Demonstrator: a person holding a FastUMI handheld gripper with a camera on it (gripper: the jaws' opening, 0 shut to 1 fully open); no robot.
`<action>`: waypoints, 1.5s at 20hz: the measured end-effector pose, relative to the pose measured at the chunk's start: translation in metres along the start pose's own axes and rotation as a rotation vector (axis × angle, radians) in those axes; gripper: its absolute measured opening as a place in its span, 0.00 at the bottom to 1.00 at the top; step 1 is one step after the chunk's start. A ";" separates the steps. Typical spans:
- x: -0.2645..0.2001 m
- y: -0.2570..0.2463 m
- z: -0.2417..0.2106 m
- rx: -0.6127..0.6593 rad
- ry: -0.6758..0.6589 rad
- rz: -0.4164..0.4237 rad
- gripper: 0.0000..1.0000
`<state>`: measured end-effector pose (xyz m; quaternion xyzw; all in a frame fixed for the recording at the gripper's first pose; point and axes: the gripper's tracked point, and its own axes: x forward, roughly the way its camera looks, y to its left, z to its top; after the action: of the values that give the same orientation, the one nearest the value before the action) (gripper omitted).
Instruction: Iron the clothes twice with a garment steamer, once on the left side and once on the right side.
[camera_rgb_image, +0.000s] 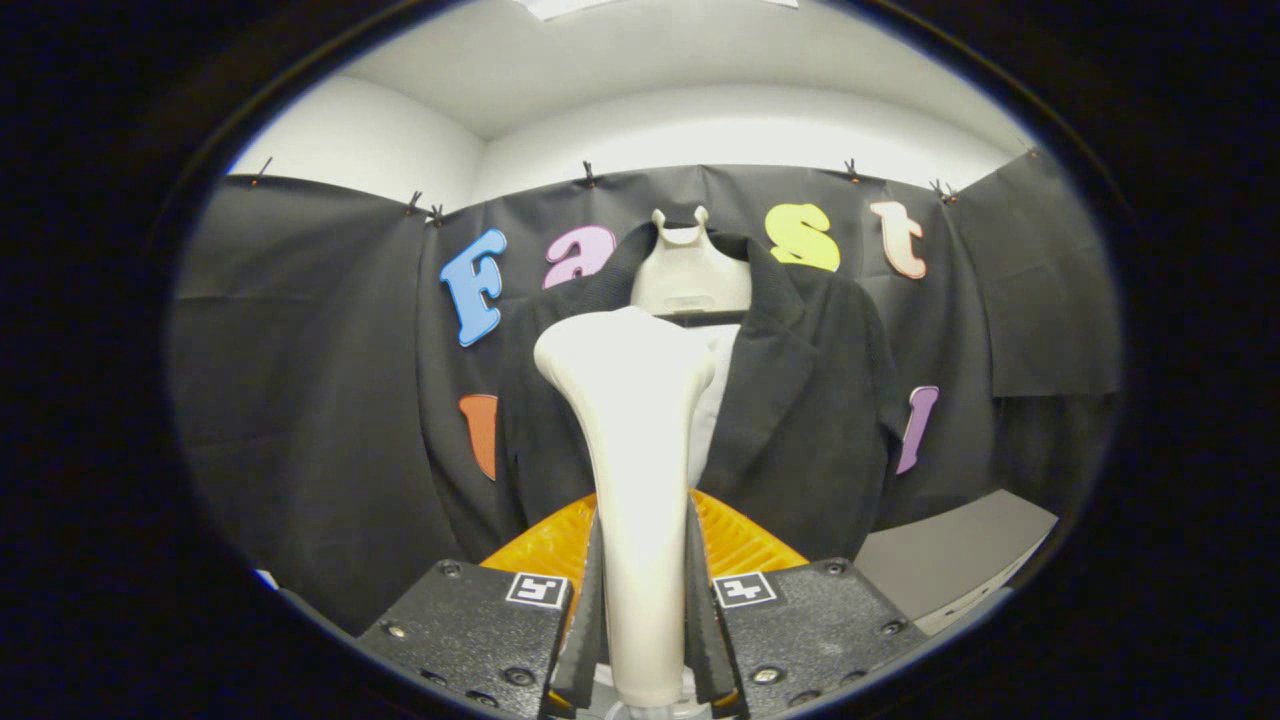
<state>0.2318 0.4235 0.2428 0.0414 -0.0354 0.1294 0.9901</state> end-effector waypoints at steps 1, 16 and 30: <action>0.005 0.006 0.005 -0.006 -0.007 0.002 0.40; 0.065 0.053 0.026 -0.101 0.007 -0.033 0.40; 0.061 0.030 -0.067 -0.118 0.130 -0.076 0.40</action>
<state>0.2864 0.4740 0.1837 -0.0244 0.0231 0.0917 0.9952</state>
